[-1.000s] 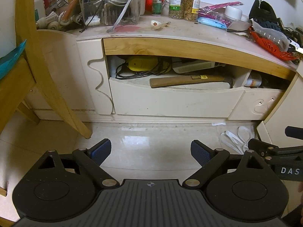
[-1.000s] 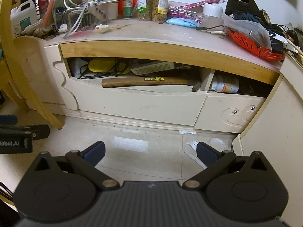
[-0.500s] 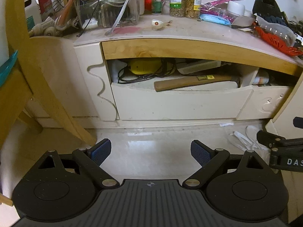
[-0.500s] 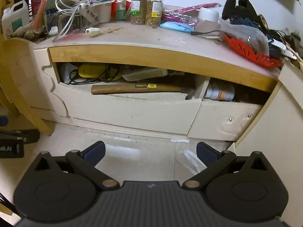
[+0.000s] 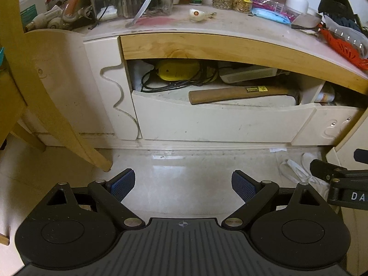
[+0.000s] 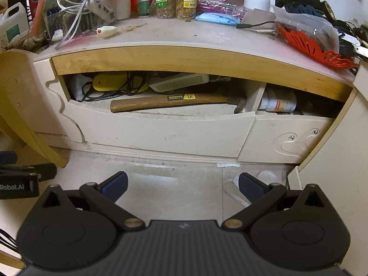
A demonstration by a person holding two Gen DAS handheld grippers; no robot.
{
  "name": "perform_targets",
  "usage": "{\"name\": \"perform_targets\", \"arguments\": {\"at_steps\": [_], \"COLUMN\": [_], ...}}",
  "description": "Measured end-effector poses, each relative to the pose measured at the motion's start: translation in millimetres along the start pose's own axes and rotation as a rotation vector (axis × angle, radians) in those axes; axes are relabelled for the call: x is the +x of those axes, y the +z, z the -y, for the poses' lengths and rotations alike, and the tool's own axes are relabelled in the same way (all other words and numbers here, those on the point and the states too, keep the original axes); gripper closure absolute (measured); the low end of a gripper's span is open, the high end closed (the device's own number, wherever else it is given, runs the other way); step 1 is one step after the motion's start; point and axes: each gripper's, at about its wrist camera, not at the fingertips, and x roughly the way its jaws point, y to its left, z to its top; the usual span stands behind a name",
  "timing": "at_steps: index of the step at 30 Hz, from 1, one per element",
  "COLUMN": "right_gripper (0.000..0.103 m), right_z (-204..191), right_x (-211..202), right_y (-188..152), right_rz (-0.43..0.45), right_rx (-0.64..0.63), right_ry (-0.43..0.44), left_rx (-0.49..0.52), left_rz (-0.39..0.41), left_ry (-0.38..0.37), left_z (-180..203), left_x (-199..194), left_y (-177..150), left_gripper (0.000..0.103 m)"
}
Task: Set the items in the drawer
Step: 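Move the left tool toward the white cabinet drawer front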
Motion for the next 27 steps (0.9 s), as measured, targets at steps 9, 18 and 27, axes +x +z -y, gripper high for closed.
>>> {"name": "perform_targets", "arguments": {"at_steps": [9,18,27], "right_gripper": [0.000,0.000,0.000], "right_z": [1.3,2.1,3.9], "right_x": [9.6,16.5,32.3], "right_y": [5.1,11.7,19.7], "right_rz": [0.001,0.018,0.032], "right_rx": [0.005,0.016,0.010], "right_ry": [0.006,-0.001,-0.015], "left_rx": [-0.004,-0.002,0.013], "left_rz": [0.022,0.050,0.065], "left_ry": [-0.002,0.007,0.007], "left_z": [-1.9,-4.0,-2.5], "left_x": [5.9,12.9,29.3], "left_y": [7.8,12.8,23.1], "left_gripper": [0.010,0.010,0.010]}}
